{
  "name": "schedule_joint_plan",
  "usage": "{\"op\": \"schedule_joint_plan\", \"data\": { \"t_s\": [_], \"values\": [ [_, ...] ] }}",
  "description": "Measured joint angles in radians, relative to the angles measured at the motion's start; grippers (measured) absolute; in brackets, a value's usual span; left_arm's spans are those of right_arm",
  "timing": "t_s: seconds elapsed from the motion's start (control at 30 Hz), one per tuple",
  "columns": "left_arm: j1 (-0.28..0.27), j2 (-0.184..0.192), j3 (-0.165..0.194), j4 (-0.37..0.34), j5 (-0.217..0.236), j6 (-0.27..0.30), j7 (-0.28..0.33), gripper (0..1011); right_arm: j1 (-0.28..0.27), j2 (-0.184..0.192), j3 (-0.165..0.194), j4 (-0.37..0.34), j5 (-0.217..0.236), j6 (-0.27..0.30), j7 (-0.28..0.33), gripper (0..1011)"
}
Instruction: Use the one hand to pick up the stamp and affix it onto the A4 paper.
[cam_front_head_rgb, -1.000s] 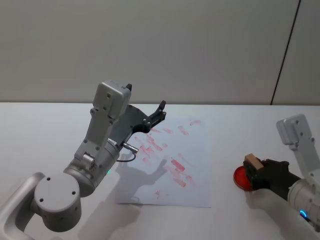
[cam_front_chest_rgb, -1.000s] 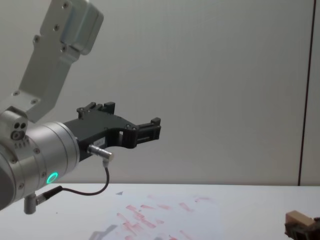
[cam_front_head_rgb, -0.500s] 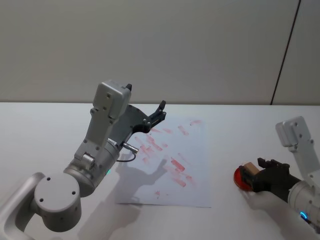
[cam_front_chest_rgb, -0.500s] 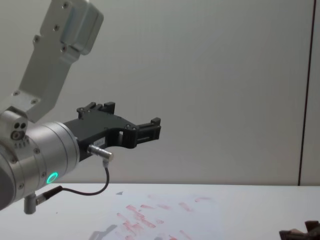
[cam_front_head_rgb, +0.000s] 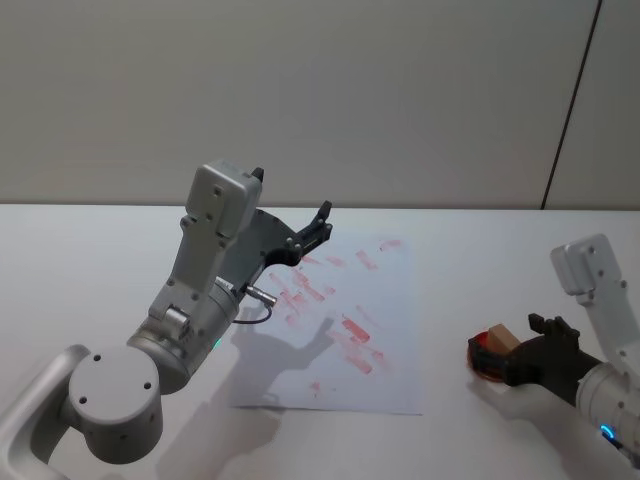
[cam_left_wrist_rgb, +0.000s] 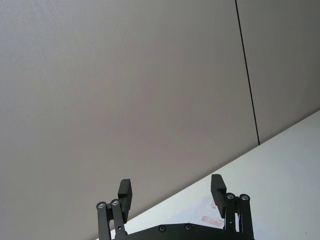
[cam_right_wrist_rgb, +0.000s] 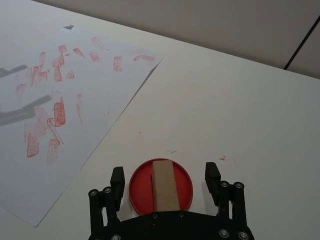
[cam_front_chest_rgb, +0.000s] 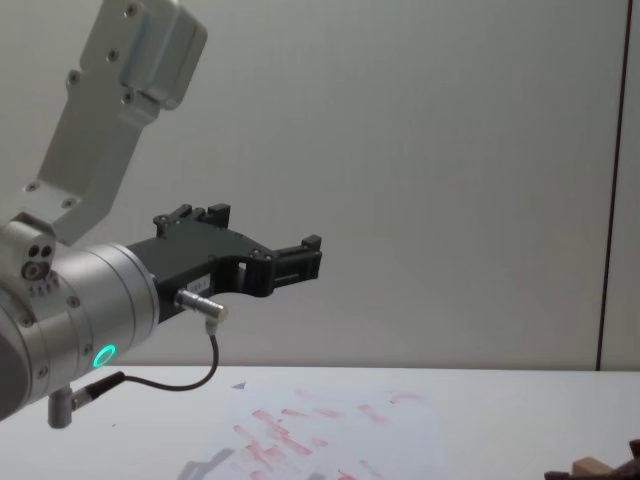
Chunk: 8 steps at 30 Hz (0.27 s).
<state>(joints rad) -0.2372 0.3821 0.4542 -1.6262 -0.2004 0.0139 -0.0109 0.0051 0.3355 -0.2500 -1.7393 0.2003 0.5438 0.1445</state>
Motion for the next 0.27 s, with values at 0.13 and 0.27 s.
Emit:
{"op": "schedule_joint_plan", "data": {
  "t_s": [0.13,0.27],
  "values": [
    [0.0,0.0,0.0,0.0,0.0,0.0,0.0,1003,0.0,0.0,0.0,0.0,0.0,0.001,0.0,1001],
    [0.0,0.0,0.0,0.0,0.0,0.0,0.0,1003,0.0,0.0,0.0,0.0,-0.001,0.001,0.0,1001]
  ]
}}
